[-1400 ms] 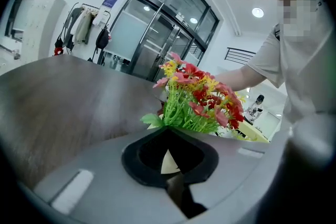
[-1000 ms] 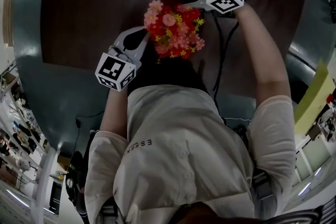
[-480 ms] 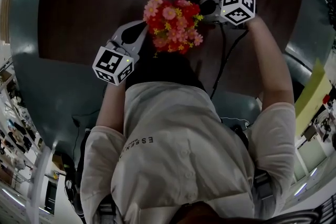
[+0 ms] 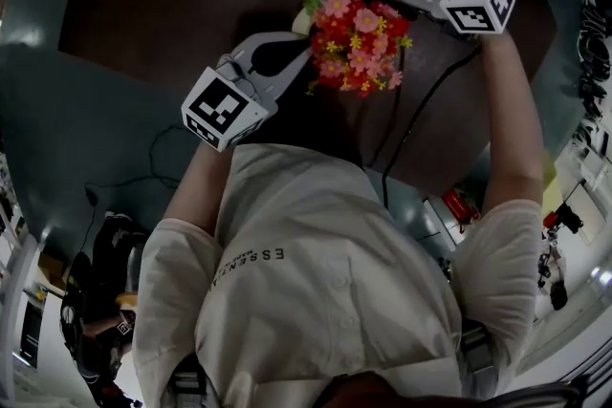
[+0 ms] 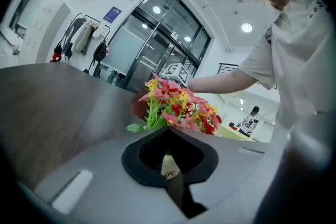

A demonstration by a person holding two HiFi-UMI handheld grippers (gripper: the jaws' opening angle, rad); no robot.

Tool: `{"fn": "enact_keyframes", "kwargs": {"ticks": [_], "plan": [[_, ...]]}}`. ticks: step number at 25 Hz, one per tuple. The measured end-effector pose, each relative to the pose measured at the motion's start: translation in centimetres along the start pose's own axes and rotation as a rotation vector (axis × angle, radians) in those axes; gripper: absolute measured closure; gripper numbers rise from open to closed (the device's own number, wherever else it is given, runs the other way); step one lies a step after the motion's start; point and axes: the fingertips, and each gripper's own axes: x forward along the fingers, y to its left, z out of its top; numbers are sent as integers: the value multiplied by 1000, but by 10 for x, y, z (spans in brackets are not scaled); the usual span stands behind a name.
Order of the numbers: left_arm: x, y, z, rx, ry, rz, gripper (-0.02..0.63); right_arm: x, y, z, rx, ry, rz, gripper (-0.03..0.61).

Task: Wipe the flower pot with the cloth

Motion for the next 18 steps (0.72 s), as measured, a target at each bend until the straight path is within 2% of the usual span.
{"fn": "enact_keyframes", "kwargs": {"ticks": [2, 4, 6, 8, 10, 13, 18], "plan": [[2, 0, -10, -11, 10, 4, 598, 13, -4, 40, -53, -9, 26, 529], [4, 3, -18, -27, 11, 15, 598, 30, 2, 78, -100, -13, 90, 529], [4, 5, -19, -42, 3, 18, 598, 49, 19, 105, -137, 19, 198, 529], [5, 4, -15, -45, -2, 14, 598, 66, 42, 121, -167, 99, 337, 529], [6, 3, -10, -39, -2, 11, 598, 81, 60, 128, -182, 200, 456, 529], [1, 10, -12, -30, 3, 13, 598, 110, 78, 130, -152, 345, 606, 529], [7, 6, -7, -33, -9, -5, 598, 120, 97, 112, -88, 545, 773, 529]]}}
